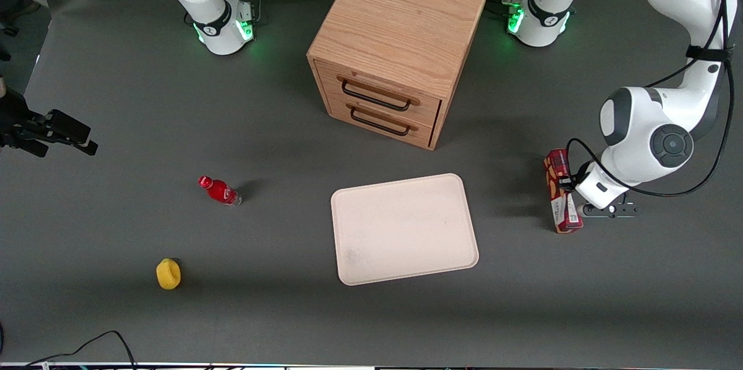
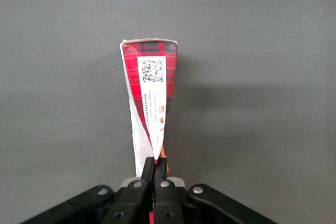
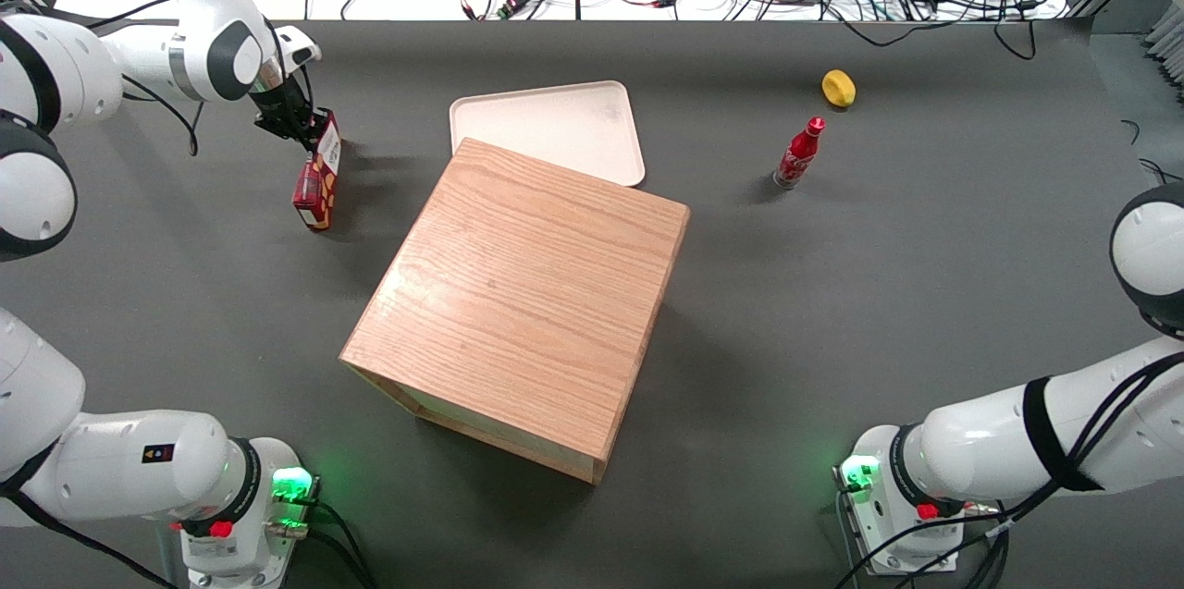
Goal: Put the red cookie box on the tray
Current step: 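Lift the box and carry it over the cream tray, then lower it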
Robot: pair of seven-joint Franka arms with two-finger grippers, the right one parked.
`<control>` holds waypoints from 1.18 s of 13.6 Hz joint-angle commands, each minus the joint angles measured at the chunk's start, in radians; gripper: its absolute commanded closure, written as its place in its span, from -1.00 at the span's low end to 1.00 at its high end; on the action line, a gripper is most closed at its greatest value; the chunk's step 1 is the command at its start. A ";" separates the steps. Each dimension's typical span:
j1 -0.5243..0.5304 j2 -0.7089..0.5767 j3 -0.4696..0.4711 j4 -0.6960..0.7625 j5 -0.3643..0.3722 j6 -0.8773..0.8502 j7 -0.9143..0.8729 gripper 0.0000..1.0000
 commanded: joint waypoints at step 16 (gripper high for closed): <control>-0.448 0.420 0.006 0.759 0.086 -0.369 -0.594 1.00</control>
